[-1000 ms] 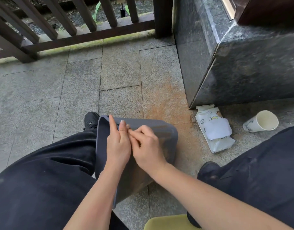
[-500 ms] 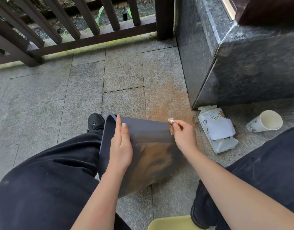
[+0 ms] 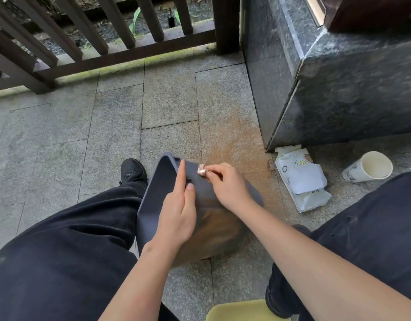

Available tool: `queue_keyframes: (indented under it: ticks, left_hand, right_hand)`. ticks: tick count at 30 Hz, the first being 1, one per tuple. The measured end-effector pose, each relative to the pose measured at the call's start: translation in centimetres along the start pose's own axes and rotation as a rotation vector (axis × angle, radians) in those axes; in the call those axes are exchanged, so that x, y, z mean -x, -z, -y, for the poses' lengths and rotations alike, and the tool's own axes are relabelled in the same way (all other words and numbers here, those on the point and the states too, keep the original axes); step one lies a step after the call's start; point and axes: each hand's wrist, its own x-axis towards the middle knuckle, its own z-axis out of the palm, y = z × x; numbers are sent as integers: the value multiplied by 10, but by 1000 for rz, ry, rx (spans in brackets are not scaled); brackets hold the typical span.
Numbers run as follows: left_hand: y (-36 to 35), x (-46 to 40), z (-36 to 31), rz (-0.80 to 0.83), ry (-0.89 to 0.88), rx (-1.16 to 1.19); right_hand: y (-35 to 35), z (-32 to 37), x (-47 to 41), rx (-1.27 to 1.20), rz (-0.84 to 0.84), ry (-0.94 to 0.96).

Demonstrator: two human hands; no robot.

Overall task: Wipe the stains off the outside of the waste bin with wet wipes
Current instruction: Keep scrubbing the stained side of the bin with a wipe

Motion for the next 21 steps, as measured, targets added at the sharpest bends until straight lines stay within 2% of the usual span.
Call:
queue_keyframes:
  ticks: [5, 11, 14, 17, 19, 21]
  left_hand:
    - [0, -2, 0, -18, 17, 13]
    - [-1, -3, -2, -24, 21, 18]
    - [-3, -4, -4, -54, 41, 7]
    - [-7, -2, -7, -56, 46, 13]
    - [-8, -1, -7, -53, 34, 11]
    - [-8, 0, -7, -54, 29, 6]
  right_hand:
    - [2, 15, 14, -44, 64, 228]
    - [28, -6, 18, -27, 86, 244]
    - [38, -31, 10, 56, -5, 64]
    - [48, -67, 1, 107, -155, -308]
    - [48, -89, 3, 160, -172, -487]
    - [46, -98, 12, 180, -181, -582]
